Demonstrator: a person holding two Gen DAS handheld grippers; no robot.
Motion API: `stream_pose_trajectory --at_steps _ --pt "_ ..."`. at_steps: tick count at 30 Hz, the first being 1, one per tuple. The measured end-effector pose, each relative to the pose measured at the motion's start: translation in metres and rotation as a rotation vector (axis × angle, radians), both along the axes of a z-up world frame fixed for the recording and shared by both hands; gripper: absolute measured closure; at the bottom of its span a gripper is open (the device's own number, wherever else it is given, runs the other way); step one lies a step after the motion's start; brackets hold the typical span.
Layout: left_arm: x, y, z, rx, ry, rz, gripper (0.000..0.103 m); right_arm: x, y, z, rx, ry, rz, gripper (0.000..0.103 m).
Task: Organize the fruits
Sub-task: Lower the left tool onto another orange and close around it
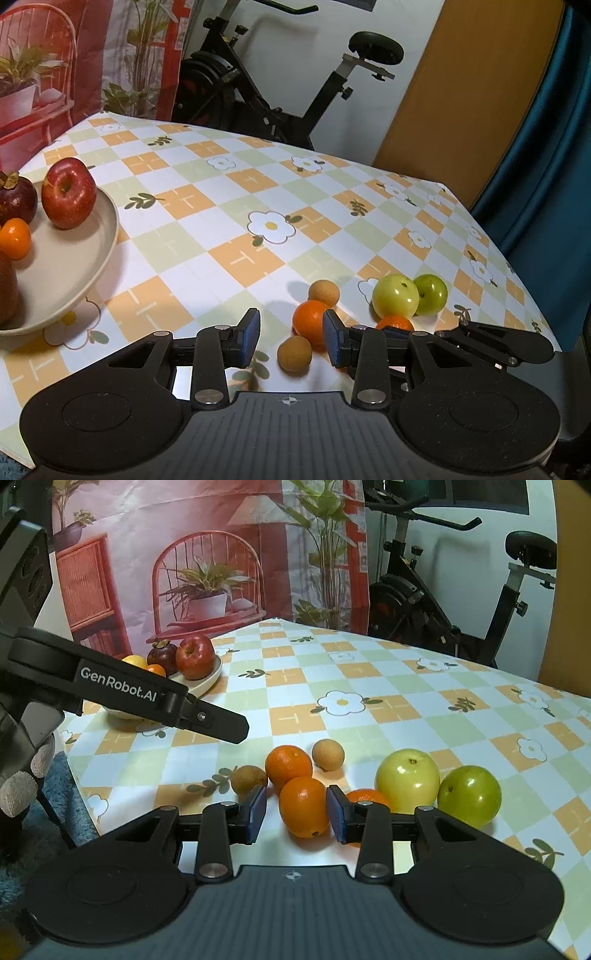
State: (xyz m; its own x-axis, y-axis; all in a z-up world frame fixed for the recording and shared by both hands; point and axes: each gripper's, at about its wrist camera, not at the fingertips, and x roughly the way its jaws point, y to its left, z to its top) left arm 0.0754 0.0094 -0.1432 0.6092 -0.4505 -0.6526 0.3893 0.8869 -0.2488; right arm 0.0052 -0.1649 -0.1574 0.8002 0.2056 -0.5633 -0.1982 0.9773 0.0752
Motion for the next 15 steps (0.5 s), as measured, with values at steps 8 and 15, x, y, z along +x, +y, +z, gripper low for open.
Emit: stream_pose_trajectory --at_steps 8,15 --pt "-0.0023 -0.0036 -0.0064 -0.010 0.017 -0.025 0.064 0.0017 0.0036 -0.0061 -0.023 0.002 0.008 0.063" --pt "-0.0017 -0.0048 -0.0080 -0.015 0.025 -0.038 0.065 0.0017 0.0064 -0.0092 -0.033 0.017 0.021 0.062"
